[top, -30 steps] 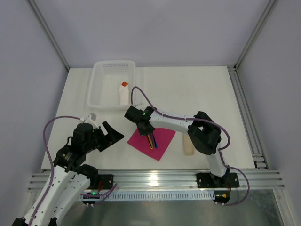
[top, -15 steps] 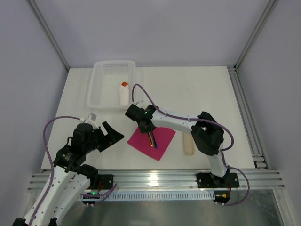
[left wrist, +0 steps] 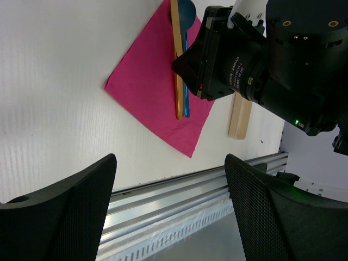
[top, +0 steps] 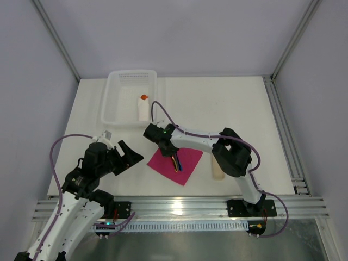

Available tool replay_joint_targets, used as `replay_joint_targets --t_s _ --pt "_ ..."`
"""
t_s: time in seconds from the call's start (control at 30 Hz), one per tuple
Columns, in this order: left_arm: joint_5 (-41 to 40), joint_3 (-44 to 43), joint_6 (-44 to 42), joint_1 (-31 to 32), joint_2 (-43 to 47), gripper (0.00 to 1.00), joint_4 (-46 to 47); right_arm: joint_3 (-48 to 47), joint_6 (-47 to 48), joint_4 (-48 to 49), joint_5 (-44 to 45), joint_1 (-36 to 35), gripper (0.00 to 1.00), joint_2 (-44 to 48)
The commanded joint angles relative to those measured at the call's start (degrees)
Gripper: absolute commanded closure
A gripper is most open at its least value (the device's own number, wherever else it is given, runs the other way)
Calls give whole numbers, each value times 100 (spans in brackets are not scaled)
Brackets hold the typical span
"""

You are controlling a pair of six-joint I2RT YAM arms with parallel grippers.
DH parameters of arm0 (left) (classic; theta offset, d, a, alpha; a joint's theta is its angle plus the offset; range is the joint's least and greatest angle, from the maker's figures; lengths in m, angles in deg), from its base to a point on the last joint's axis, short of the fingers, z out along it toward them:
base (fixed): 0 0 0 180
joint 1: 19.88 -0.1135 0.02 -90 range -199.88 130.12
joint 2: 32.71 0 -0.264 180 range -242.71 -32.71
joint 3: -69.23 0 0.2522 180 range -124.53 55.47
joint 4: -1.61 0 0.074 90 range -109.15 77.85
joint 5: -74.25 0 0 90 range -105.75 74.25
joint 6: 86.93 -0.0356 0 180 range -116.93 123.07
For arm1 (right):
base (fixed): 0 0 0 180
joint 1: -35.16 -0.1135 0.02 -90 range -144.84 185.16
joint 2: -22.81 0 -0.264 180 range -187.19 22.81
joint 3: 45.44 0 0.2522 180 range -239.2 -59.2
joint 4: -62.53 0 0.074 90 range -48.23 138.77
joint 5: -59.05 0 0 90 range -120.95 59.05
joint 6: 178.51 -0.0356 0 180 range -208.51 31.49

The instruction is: Place the utensils on the paper napkin and roll it up

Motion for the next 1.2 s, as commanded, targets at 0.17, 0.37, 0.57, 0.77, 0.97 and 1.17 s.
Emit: replay_joint_targets --t_s 0.17,0.37,0.57,0.77,0.97,1.17 --pt "110 -16 -26 -27 4 18 162 -274 -63 62 80 16 80 10" --pt "119 -33 -17 -27 -14 18 180 -274 -54 53 62 16 75 36" --pt "136 -33 -25 -27 -14 18 180 -309 -36 18 62 16 73 19" --pt "136 -42 -8 -27 -14 18 180 -291 -10 45 18 -10 73 229" --pt "198 -25 -43 -27 -137 18 223 225 7 123 132 -28 73 1018" --pt "558 221 -17 -27 -418 26 758 1954 -106 676 10 -10 73 2311"
